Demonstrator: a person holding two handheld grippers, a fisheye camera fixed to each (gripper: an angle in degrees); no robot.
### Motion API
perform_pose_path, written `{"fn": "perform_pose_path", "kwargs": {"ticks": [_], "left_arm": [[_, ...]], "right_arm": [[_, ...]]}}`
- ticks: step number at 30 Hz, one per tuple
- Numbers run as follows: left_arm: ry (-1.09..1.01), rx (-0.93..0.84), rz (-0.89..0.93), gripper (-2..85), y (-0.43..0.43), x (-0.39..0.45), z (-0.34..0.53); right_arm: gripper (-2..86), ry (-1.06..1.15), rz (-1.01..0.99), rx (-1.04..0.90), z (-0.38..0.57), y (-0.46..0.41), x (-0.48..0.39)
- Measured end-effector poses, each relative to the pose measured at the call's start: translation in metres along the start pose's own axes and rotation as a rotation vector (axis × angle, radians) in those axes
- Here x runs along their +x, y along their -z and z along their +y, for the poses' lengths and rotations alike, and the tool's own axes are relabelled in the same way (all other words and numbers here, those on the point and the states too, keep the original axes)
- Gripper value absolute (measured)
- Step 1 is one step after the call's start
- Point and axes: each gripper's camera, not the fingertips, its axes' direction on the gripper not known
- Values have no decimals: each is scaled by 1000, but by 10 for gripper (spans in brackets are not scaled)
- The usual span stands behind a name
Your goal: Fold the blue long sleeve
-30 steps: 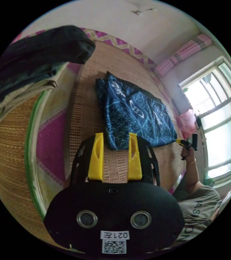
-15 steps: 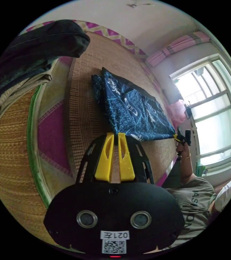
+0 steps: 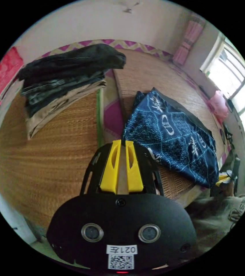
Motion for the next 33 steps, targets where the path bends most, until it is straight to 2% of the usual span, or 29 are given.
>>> {"fn": "perform_pose_path", "kwargs": {"ticks": [3, 5, 10, 12, 15, 18, 28, 33], "left_arm": [[-14, 81, 143, 61, 28, 22, 44], [-44, 47, 258, 66, 28, 47, 70], [-72, -66, 511, 81, 6, 107, 134], [-36, -122, 600, 93, -6, 121, 161], [57, -192, 740, 111, -24, 125, 191], [131, -201, 849, 114, -34, 124, 211], [57, -251, 883, 118, -24, 129, 236], [95, -248, 827, 33, -19, 107, 248]], "right_arm": [[107, -55, 255, 141, -4, 49, 16], [114, -93, 298, 169, -21, 66, 38], [115, -184, 196, 119, -84, 70, 98], [115, -225, 129, 46, -105, 62, 117], [113, -228, 129, -10, -119, 56, 120], [114, -243, 85, -46, -131, 53, 123], [87, -281, -61, -100, -174, 25, 139], [46, -271, -122, -77, -183, 19, 141]]}}
